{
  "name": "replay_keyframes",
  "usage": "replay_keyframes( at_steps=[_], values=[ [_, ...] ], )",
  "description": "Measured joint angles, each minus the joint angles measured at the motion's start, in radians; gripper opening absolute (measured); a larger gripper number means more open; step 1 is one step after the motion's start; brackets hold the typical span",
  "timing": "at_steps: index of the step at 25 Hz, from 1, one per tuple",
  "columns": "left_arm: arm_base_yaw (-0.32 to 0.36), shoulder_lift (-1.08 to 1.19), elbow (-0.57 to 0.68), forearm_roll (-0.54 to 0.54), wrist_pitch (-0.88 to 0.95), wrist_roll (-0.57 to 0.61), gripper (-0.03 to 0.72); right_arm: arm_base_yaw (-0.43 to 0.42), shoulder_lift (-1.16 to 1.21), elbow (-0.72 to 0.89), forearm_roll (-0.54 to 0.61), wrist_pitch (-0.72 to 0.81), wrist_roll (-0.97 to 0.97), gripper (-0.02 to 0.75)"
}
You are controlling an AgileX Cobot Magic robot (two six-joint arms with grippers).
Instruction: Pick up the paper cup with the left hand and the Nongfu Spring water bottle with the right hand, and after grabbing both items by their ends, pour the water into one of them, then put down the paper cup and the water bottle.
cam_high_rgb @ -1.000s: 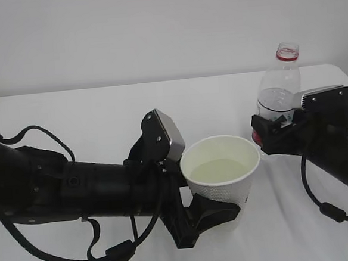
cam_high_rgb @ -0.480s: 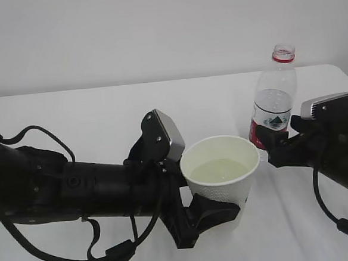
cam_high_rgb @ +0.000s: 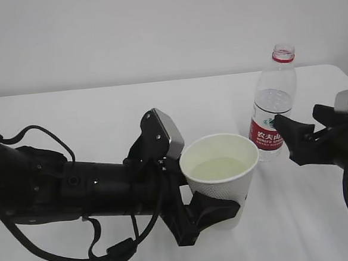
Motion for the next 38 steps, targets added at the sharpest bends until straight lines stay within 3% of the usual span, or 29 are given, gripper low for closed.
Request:
replay_keyframes(
  at_steps=[22,30,38],
  values=[
    [0.000,0.000,0.000,-0.110,-0.061,0.039,0.528,0.000,-0.337,0.164,-0.004,0.004,0.000,0.615],
    [0.000,0.000,0.000,-0.131,-0.061,0.067,0.528,0.000,-0.489,0.171,-0.006,0.173,-0.037,0.613],
    [0.000,0.000,0.000,-0.195,-0.068,0.133,0.527,0.000,-0.500,0.171,-0.006,0.206,-0.062,0.596]
  ],
)
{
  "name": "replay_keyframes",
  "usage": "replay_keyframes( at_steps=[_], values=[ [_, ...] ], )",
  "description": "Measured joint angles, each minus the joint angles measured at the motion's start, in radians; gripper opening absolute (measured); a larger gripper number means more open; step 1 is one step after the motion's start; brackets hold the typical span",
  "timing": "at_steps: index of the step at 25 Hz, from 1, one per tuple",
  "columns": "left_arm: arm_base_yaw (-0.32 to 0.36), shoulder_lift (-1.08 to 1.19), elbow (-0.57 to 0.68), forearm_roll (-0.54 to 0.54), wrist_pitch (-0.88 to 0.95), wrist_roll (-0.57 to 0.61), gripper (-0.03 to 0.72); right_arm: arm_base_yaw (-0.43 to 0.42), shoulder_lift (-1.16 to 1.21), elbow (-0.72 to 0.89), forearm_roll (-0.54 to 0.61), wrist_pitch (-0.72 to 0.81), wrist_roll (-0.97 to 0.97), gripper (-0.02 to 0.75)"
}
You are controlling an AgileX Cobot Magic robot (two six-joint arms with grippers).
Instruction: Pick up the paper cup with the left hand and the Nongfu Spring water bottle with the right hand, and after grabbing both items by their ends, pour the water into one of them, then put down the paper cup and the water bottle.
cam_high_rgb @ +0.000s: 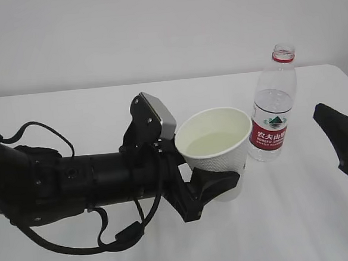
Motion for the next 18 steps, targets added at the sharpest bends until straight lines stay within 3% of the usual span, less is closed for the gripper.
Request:
replay_keyframes(
  at_steps=[11,18],
  values=[
    [0.000,0.000,0.000,-0.028,0.045,0.004,0.523,0.000,0.000,0.000,0.000,0.004,-0.005,0.596],
    [0.058,0.000,0.000,-0.028,0.069,0.006,0.519,0.000,0.000,0.000,0.000,0.004,-0.005,0.594]
  ],
)
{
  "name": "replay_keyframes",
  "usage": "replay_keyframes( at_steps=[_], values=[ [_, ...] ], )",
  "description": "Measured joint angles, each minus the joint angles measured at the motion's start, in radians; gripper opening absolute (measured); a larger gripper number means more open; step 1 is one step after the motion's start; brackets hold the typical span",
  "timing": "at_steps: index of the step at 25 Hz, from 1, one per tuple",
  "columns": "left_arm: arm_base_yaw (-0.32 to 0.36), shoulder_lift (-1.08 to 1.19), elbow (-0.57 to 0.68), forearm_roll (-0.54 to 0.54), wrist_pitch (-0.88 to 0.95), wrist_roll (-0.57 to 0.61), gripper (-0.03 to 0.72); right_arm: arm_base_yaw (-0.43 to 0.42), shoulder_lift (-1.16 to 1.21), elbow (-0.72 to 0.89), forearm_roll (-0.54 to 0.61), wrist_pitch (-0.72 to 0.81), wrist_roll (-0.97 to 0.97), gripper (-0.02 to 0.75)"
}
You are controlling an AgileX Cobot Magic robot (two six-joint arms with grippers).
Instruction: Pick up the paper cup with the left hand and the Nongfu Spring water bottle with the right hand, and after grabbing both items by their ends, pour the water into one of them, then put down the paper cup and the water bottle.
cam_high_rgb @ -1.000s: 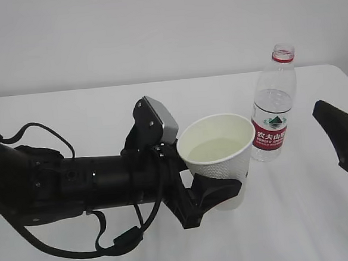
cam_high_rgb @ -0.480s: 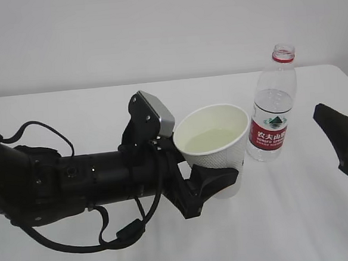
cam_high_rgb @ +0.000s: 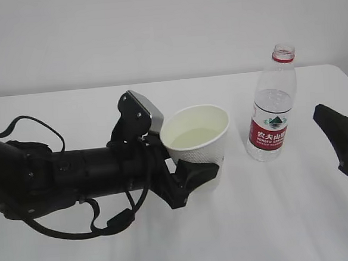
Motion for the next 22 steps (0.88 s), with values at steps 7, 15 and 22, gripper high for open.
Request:
replay_keyframes(
  at_steps=[7,15,22],
  values=[
    [0.062,0.000,0.000,-0.002,-0.005,0.002,0.518,0.000,0.000,0.000,0.000,0.004,-0.013,0.594],
    [0.095,0.000,0.000,0.000,-0.047,0.008,0.515,0.000,0.000,0.000,-0.002,0.004,-0.040,0.594],
    [0.113,0.000,0.000,0.002,-0.050,0.055,0.513,0.000,0.000,0.000,-0.002,0.004,-0.052,0.594]
  ],
)
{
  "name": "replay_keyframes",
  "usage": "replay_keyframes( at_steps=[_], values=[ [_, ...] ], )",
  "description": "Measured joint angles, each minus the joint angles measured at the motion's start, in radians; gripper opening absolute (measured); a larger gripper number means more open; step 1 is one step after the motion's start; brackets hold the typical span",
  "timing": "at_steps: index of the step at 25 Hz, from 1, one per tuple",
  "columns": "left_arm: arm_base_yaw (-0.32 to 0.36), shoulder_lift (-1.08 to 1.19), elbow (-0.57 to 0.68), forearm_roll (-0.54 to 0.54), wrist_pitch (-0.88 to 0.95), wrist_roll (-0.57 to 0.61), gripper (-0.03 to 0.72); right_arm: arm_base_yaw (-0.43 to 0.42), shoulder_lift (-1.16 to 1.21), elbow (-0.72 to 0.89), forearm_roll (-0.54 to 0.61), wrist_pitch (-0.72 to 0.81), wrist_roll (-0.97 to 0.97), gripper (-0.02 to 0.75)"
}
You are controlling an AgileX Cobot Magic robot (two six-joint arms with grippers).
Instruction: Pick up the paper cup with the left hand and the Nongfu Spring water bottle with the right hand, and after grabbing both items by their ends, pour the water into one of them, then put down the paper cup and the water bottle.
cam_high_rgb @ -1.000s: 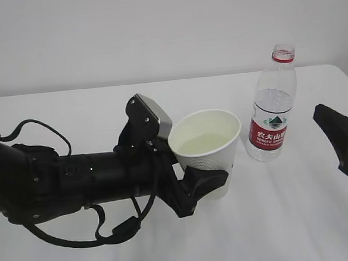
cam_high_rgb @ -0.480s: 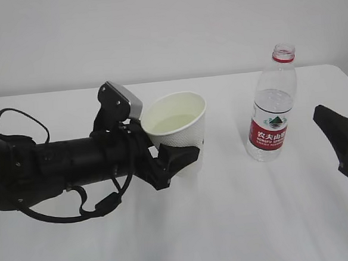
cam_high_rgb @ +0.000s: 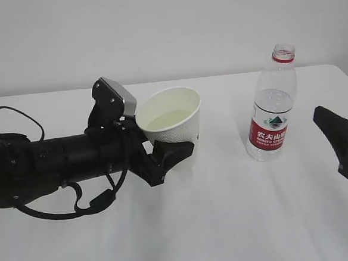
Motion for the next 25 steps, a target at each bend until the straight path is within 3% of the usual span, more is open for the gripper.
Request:
replay_keyframes(
  at_steps=[12,25],
  values=[
    [0.056,0.000,0.002,0.002,-0.002,0.008,0.510,0.000,0.000,0.000,0.000,0.004,-0.004,0.594],
    [0.061,0.055,0.003,0.002,-0.087,0.009,0.508,0.000,0.000,0.000,0.000,0.004,-0.008,0.594]
  ],
)
